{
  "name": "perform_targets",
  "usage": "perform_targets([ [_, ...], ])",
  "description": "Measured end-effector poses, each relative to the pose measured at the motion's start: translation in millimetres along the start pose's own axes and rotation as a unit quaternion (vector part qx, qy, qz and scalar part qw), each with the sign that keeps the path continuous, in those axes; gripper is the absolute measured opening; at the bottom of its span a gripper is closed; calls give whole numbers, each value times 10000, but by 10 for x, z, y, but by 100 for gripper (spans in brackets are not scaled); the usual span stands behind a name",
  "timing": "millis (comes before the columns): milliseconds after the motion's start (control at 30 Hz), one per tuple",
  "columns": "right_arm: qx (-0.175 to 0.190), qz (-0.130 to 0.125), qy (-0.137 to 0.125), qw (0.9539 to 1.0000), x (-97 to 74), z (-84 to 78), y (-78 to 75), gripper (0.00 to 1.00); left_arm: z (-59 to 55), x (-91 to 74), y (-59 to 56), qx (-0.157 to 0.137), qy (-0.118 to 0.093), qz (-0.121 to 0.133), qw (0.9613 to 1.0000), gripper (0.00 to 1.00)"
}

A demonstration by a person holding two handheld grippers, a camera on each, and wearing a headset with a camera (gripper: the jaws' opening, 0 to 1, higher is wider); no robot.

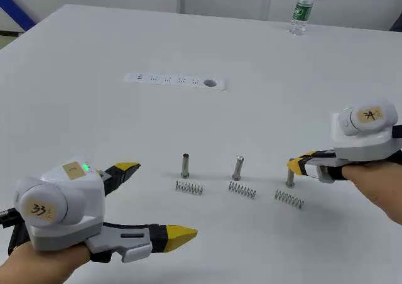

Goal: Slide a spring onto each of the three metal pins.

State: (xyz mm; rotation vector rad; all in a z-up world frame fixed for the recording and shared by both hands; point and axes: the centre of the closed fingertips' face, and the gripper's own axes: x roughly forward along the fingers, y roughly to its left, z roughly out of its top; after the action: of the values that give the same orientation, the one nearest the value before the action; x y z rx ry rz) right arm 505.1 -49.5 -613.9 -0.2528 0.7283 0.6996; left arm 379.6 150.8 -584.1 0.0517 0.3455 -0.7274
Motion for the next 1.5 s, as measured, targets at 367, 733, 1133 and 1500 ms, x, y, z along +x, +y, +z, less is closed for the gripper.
perform_targets([
  [367, 29, -15, -66, 10000, -61, -83, 22, 10, 2, -2, 14, 0, -7, 10, 10000, 99],
  [733, -87, -33, -17, 10000, -84, -105, 1, 10, -1, 9, 5, 11, -7, -4, 10000, 99],
  [1133, -180, -16, -21, 9998, -91, -103, 8, 14, -11, 15, 5, 12, -1, -10, 10000, 99],
  [1500, -224, -9, -29, 9997, -135, -124, 12, 16, -5, 23, -2, 28, -3, -28, 10000, 99],
])
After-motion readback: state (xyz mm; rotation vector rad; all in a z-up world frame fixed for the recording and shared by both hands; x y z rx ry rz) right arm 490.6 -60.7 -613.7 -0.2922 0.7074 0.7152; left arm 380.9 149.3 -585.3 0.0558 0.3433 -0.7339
